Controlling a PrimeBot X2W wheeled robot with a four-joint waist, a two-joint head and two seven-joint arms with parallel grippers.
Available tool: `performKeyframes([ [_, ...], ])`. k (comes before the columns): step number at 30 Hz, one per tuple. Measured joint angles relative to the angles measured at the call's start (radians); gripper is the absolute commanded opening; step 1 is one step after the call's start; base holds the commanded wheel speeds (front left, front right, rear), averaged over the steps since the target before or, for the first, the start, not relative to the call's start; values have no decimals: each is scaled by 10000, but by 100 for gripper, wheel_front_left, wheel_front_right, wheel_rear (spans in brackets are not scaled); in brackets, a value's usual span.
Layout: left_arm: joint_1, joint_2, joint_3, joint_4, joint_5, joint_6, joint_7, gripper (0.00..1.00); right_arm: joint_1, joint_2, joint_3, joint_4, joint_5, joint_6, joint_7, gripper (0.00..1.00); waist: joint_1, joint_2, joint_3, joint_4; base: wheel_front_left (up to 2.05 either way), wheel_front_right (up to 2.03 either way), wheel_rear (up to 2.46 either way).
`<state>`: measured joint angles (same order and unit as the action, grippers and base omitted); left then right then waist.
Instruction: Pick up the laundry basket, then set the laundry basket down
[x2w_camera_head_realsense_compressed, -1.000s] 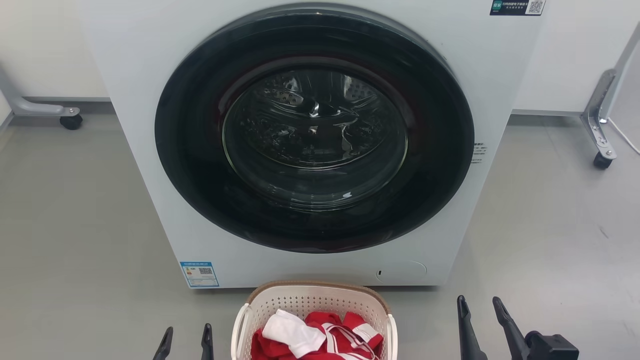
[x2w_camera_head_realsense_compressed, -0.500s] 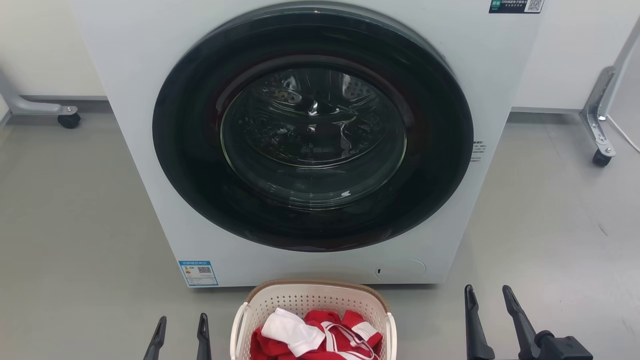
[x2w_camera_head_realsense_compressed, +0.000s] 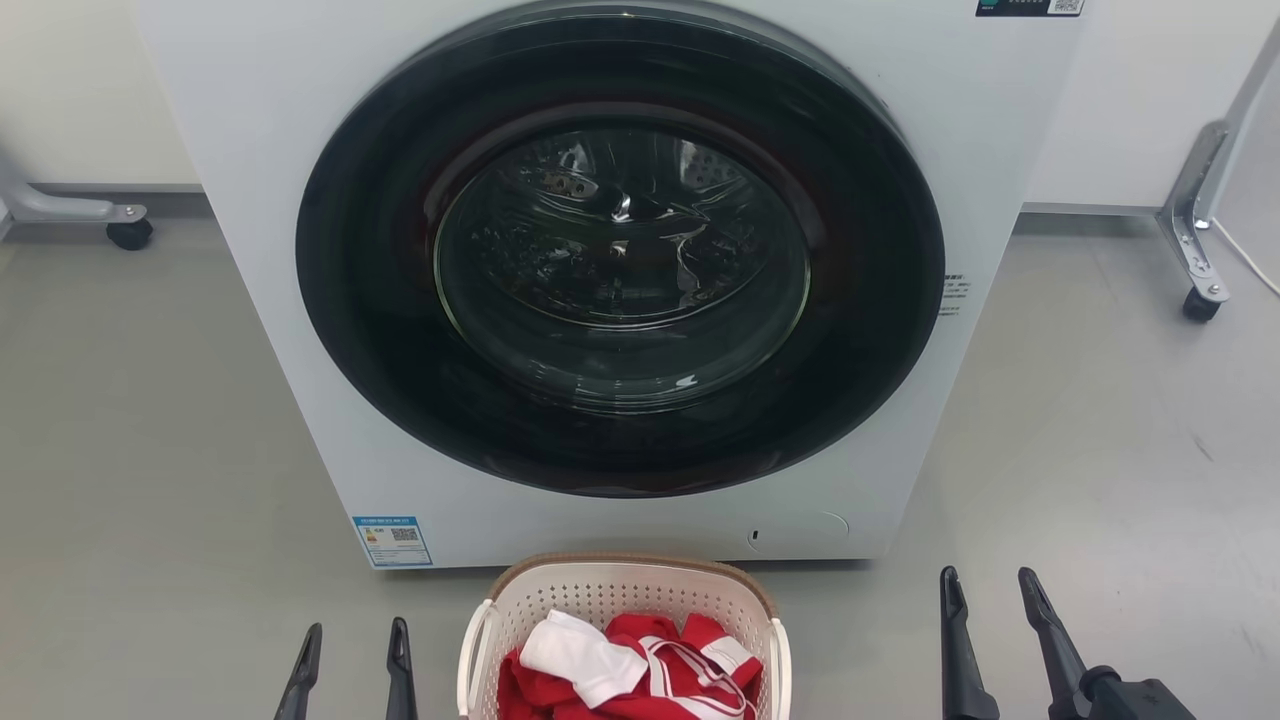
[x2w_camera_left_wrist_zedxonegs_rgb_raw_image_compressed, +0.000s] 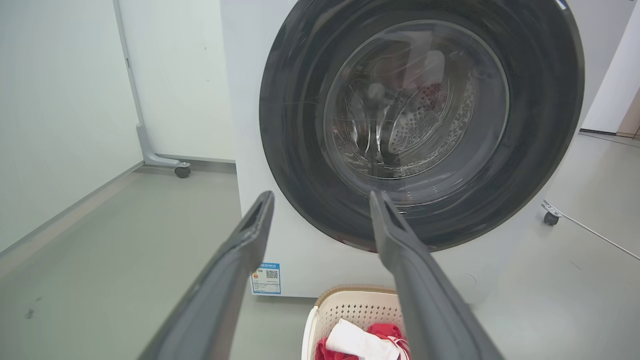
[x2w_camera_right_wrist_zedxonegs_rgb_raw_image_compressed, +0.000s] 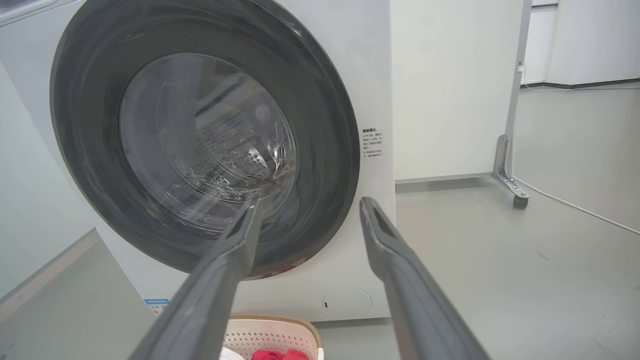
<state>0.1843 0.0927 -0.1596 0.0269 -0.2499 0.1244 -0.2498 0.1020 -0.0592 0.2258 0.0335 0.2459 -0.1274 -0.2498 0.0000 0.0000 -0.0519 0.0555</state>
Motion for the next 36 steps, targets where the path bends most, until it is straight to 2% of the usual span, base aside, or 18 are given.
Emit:
performKeyframes([
  [8, 88, -25, -2, -81, 127, 0, 0, 100, 11, 42, -84, -142, -63, 0, -23, 100, 0, 0, 71, 3, 0, 0, 0],
  [9, 88, -25, -4, -102, 161, 0, 0, 0, 13, 48, -105, -161, -63, 0, -25, 0, 0, 0, 82, 5, 0, 0, 0],
  [14, 102, -29, -98, 435, 148, -12, 15, 0, 232, 65, -63, 407, -46, 2, 27, 0, 0, 1, 88, 4, 0, 0, 0],
  [20, 95, -33, -6, 602, -165, -111, 148, 0, 314, 77, -182, 523, 316, 86, 119, 0, 1, 0, 114, -21, 0, 0, 0],
  [36, -208, -90, 481, 938, -2596, -485, 817, 0, 62, 102, -798, 848, 2732, 491, 761, 0, 1, 0, 192, -119, 0, 0, 0],
])
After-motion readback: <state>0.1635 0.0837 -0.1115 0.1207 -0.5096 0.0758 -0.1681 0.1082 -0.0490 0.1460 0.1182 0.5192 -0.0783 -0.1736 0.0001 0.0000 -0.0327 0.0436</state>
